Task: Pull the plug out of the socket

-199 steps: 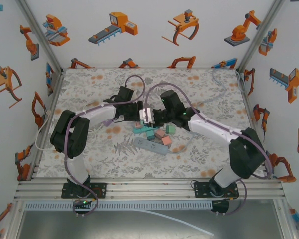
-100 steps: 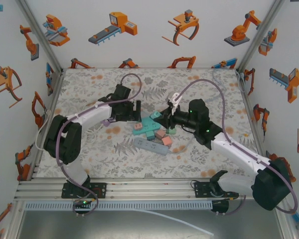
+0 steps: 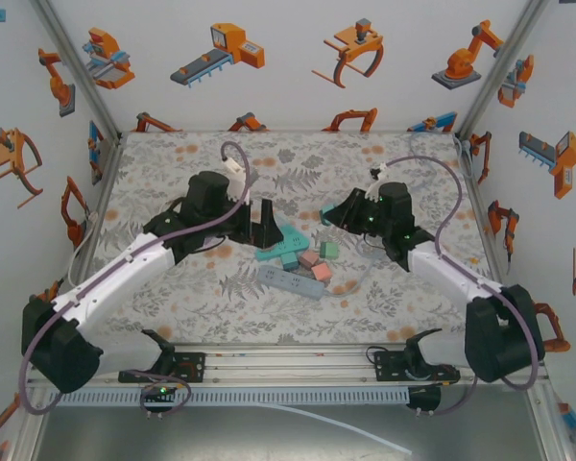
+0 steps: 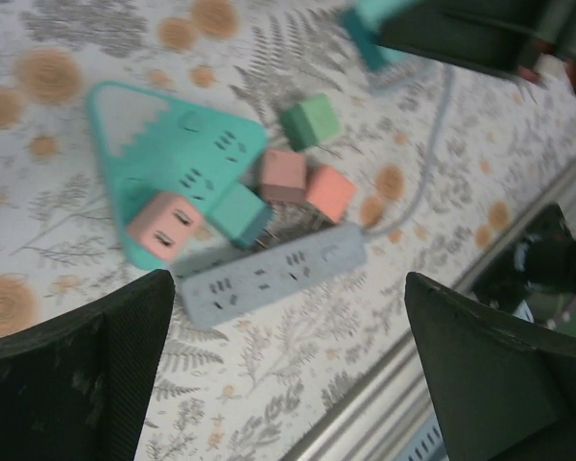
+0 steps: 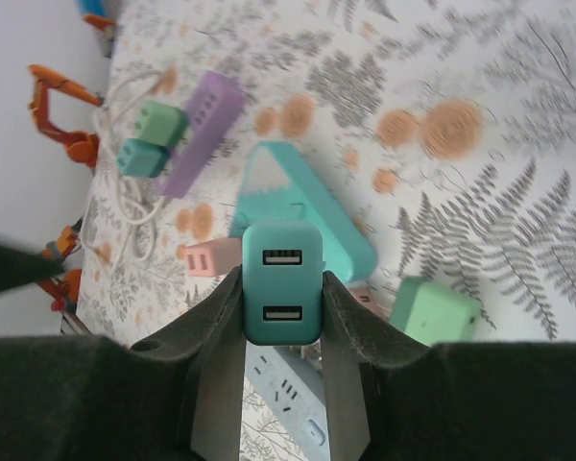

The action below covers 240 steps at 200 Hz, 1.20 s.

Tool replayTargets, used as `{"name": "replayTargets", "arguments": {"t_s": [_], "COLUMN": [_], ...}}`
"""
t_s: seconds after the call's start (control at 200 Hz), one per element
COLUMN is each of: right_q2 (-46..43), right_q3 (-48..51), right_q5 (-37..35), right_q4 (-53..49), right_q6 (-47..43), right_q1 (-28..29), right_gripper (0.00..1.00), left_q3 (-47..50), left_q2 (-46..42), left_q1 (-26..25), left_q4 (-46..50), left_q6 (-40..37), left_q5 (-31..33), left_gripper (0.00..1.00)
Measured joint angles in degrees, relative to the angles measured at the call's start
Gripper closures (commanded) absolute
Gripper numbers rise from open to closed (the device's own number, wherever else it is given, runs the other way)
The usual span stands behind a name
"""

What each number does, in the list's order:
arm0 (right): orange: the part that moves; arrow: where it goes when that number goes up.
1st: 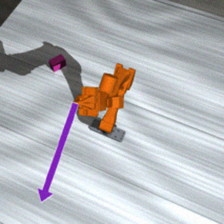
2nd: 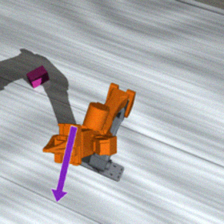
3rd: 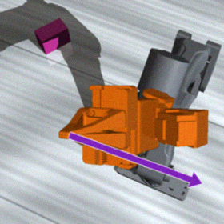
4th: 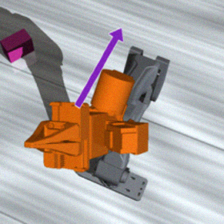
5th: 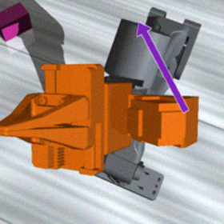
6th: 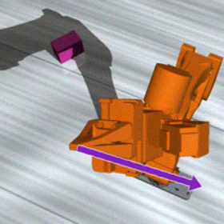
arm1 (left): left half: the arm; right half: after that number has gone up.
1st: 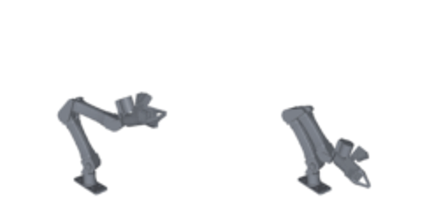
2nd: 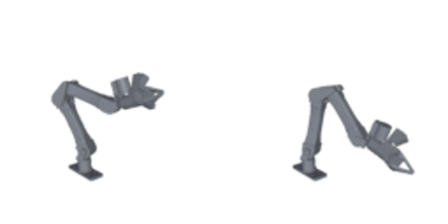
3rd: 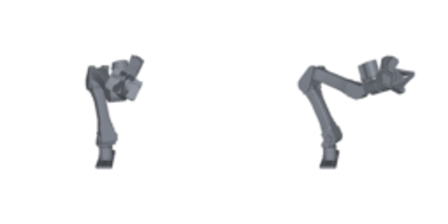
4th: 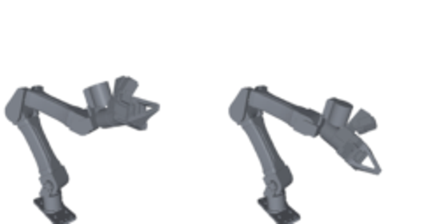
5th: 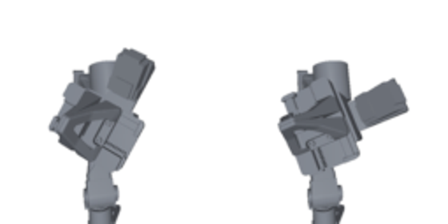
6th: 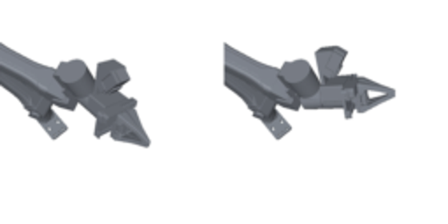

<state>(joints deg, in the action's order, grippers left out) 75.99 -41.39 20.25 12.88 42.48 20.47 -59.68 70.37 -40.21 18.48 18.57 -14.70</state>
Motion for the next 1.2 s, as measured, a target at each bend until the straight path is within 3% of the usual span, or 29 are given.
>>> {"name": "replayTargets", "arguments": {"t_s": [0.145,0.28,0.661,0.876,0.976,1.202], "right_q2": [7.3,13.3,23.6,25.0,25.0,24.5], "right_q3": [-1.0,-3.3,-8.1,-8.2,-8.2,-8.2], "right_q5": [0.2,0.8,1.7,2.1,1.8,-1.1], "right_q4": [-0.7,-0.6,-0.6,-0.6,-0.6,-3.6], "right_q6": [2.1,2.7,2.5,1.8,1.4,0.4], "right_q1": [-0.9,-1.3,-1.3,-1.3,-1.3,-1.3], "right_gripper": [0.98,0.95,0.78,0.69,0.57,0.52], "left_q3": [2.1,4.8,6.5,6.5,6.5,6.5], "left_q2": [-4.6,-7.7,-8.2,-7.5,-7.5,-6.2], "left_q1": [-6.6,-9.3,-9.6,-9.7,-9.7,-9.6], "left_q4": [0.7,1.6,3.5,3.9,4.0,4.0], "left_q6": [-2.1,-2.8,-3.0,-3.1,-3.1,-3.1], "left_q5": [-0.1,1.0,4.7,6.5,7.3,9.1], "left_gripper": [0.03,0.03,0.03,0.03,0.03,0.03]}}
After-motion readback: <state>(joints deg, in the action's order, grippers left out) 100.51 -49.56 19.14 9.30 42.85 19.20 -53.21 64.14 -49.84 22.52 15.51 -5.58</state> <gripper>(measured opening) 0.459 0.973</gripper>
